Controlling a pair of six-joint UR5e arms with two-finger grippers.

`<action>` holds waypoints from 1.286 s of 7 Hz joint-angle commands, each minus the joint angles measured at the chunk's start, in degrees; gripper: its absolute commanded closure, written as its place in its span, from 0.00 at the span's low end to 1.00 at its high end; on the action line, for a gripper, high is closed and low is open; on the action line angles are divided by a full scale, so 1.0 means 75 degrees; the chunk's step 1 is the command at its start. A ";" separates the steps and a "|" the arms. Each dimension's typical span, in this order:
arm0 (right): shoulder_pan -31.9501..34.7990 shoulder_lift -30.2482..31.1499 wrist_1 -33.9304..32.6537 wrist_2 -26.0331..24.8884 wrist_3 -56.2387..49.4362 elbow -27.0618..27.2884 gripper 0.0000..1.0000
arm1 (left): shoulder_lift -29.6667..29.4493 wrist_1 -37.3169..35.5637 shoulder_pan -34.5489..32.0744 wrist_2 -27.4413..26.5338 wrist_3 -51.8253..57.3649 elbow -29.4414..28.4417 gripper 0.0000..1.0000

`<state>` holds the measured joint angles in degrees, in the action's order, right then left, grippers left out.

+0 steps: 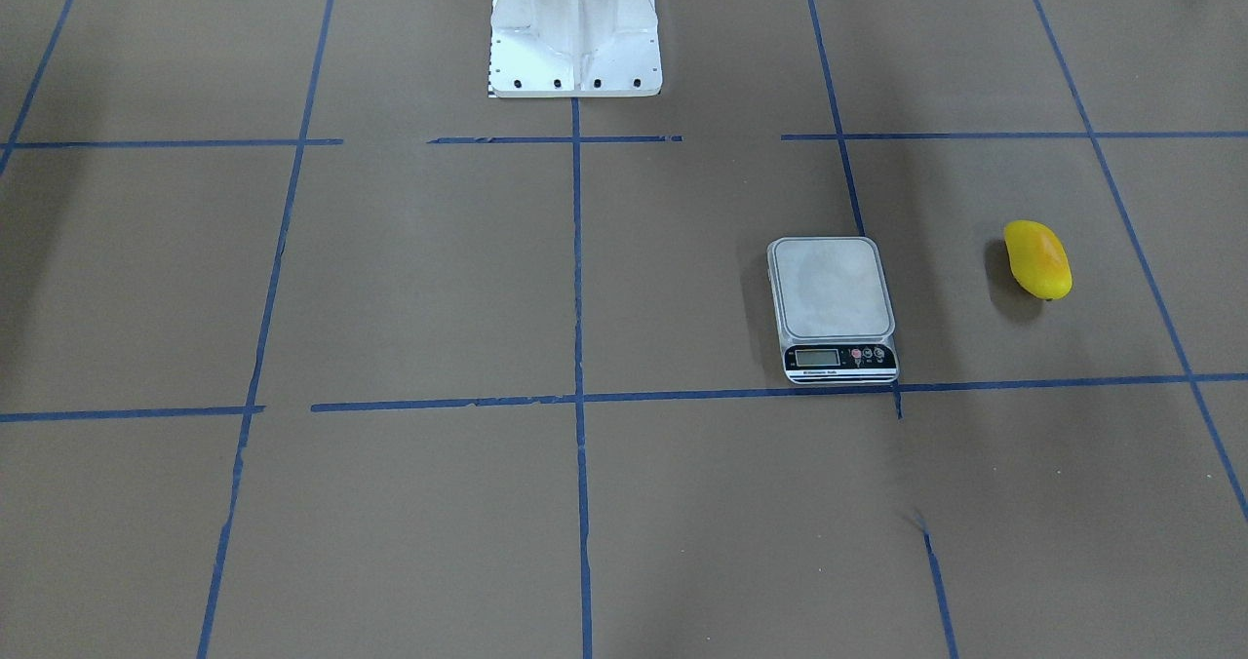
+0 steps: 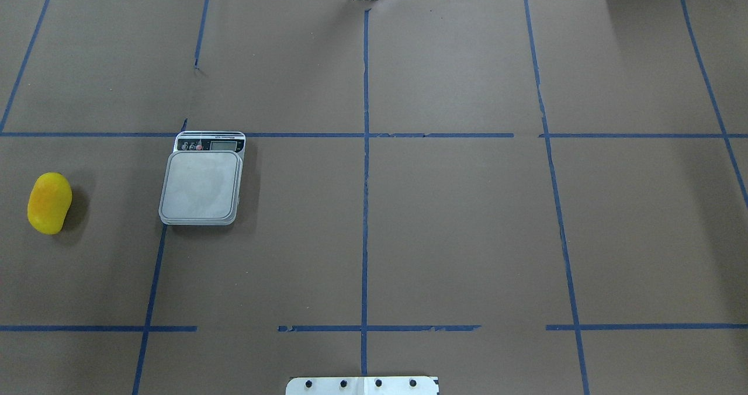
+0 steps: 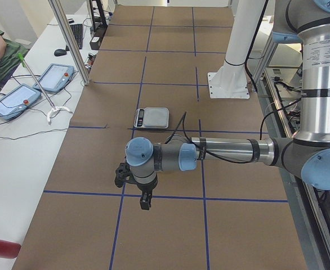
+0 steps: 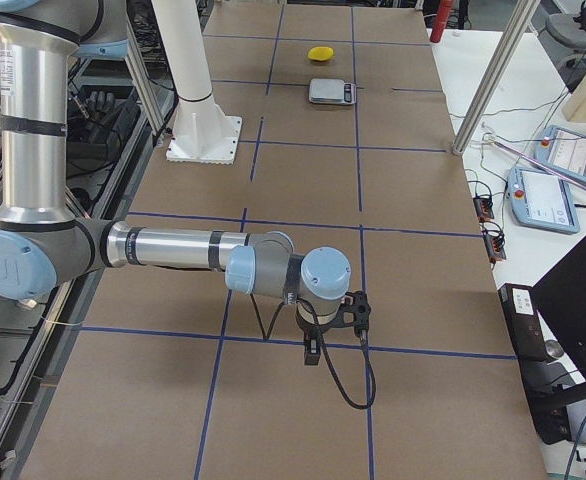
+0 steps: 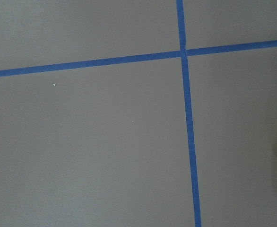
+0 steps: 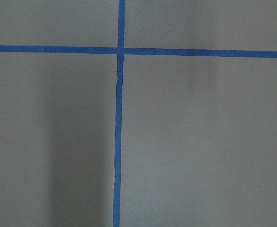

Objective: Weigh mango

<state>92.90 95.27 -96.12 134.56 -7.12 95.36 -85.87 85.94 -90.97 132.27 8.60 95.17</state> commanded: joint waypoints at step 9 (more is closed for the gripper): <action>0.0000 0.0000 0.0008 0.0000 0.0000 0.0000 0.00 | -0.0481 0.2891 0.2643 0.0141 -0.5158 0.0554 0.00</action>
<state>92.90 95.27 -96.12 134.56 -7.10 95.36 -89.56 102.16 -76.48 133.59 -22.34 99.78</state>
